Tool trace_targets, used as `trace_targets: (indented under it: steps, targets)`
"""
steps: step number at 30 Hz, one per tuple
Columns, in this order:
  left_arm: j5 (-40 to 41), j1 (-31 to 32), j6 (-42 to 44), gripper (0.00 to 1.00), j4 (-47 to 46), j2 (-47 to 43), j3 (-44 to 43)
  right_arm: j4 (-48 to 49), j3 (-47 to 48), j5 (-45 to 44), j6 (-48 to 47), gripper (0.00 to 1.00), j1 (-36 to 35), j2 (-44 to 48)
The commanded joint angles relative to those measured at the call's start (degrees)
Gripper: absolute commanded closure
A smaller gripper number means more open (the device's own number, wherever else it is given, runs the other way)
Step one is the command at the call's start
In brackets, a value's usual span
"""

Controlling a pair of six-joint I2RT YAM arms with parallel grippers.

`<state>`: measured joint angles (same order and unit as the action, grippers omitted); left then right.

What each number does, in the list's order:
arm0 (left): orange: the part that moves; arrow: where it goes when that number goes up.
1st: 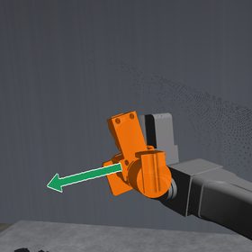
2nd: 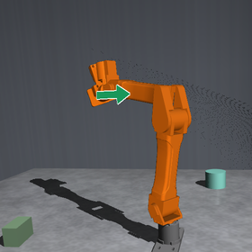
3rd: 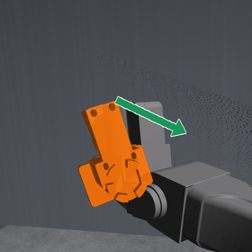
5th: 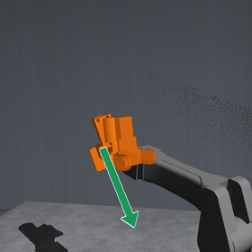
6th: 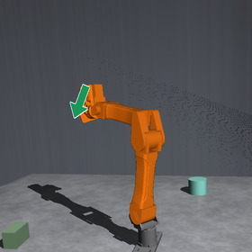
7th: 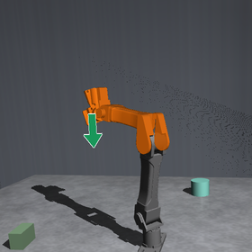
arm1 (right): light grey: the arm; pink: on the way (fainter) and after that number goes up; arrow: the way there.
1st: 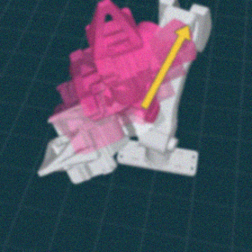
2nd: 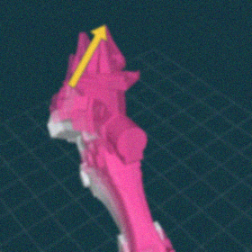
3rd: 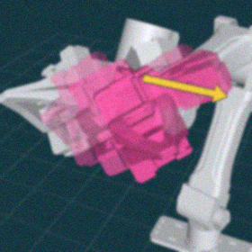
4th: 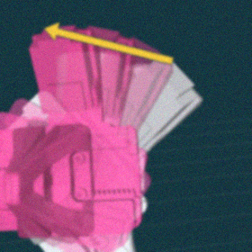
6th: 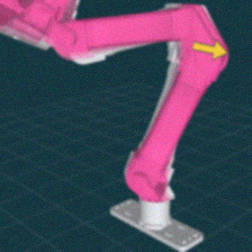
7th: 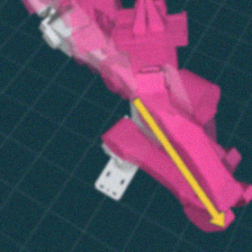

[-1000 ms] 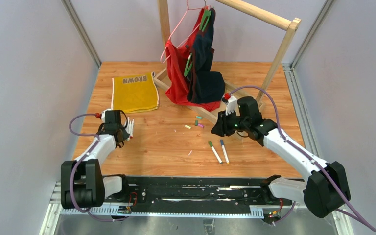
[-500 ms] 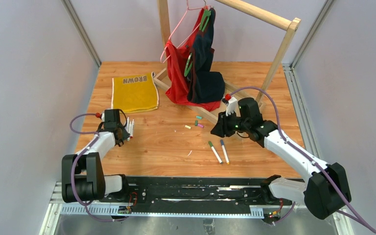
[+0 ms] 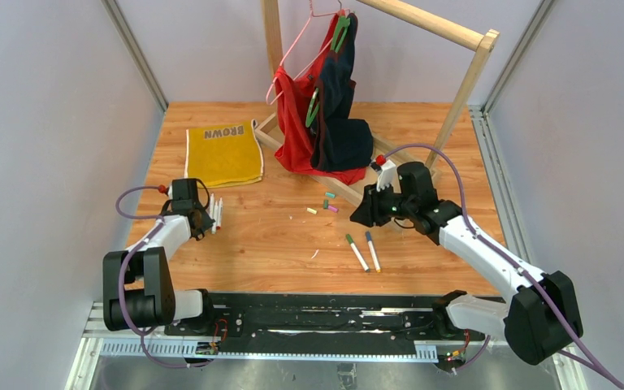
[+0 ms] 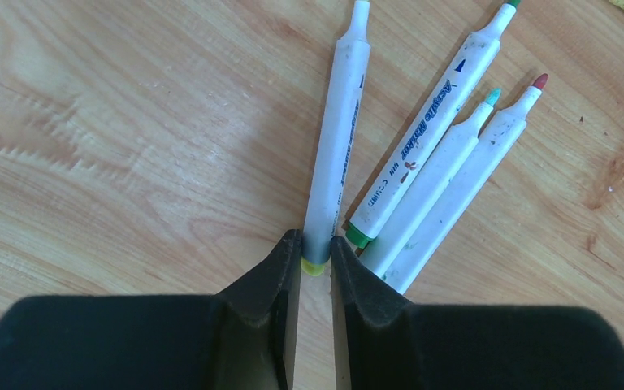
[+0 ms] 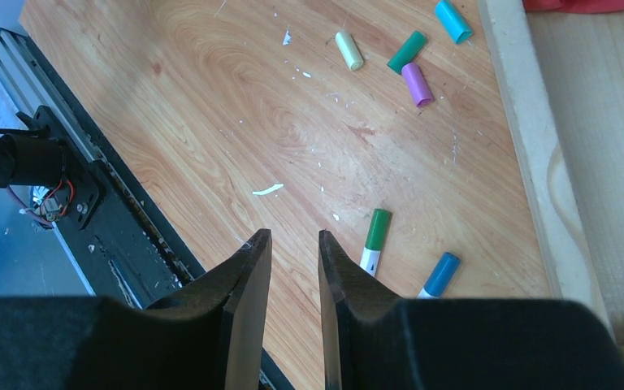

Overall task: Insert the pens into the pen caps
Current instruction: Pick up the pen from the center of the board.

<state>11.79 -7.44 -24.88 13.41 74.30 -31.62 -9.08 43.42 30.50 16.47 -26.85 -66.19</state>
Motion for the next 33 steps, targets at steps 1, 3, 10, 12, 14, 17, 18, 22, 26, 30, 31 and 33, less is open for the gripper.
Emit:
trace_targets:
  steps: [1, 3, 10, 12, 14, 17, 18, 22, 26, 30, 31, 33]
  targets:
    - [-0.08, -0.64, 0.12, 0.83, 0.91, 0.38, -0.74, 1.43, -0.77, 1.05, 0.55, 0.72, 0.92, 1.26]
    - [0.15, -0.66, -0.03, 0.87, 0.88, -0.12, -0.51, 1.44, -0.66, 1.23, 0.58, 0.72, 0.92, 1.24]
    - [-2.20, -0.56, 0.19, 1.00, 0.14, -4.68, 1.59, 1.58, -0.88, 1.77, 1.01, 0.72, 0.92, 1.68]
    - [-4.41, -0.49, 0.59, 1.00, -1.06, -7.94, 3.07, 1.68, -0.80, 1.93, 1.24, 0.72, 0.92, 1.69]
    - [-6.53, 0.24, 1.35, 1.00, -1.14, -12.10, 4.01, 2.27, -0.87, 2.53, 1.81, 0.71, 0.92, 1.32]
    - [-10.43, 5.68, 1.96, 1.00, -2.96, -18.17, 5.51, 4.18, -1.13, 4.55, 2.88, 0.71, 0.92, 0.35]
    - [-11.16, 7.97, 2.08, 1.00, -3.43, -19.99, 5.80, 4.99, -1.28, 5.17, 3.40, 0.71, 0.92, -0.04]
    - [-15.29, 18.90, 3.24, 1.00, -6.09, -24.99, 6.74, 8.48, -2.12, 8.75, 5.32, 0.68, 0.92, -1.29]
    - [-19.20, 32.88, 4.01, 1.00, -12.82, -27.03, 8.39, 13.47, -3.63, 11.16, 9.06, 0.66, 0.78, -1.27]
    - [-20.96, 44.90, 5.08, 1.00, -18.07, -28.63, 9.37, 15.89, -4.03, 11.12, 11.57, 0.60, -0.77, -0.90]
    - [-20.91, 47.61, 5.36, 1.00, -18.97, -28.98, 9.43, 16.83, -4.15, 10.90, 12.41, 0.59, -1.68, -0.85]
    - [-21.37, 51.49, 5.10, 1.00, -21.12, -29.29, 9.99, 18.81, -4.21, 10.72, 13.38, 0.57, -3.63, -1.26]
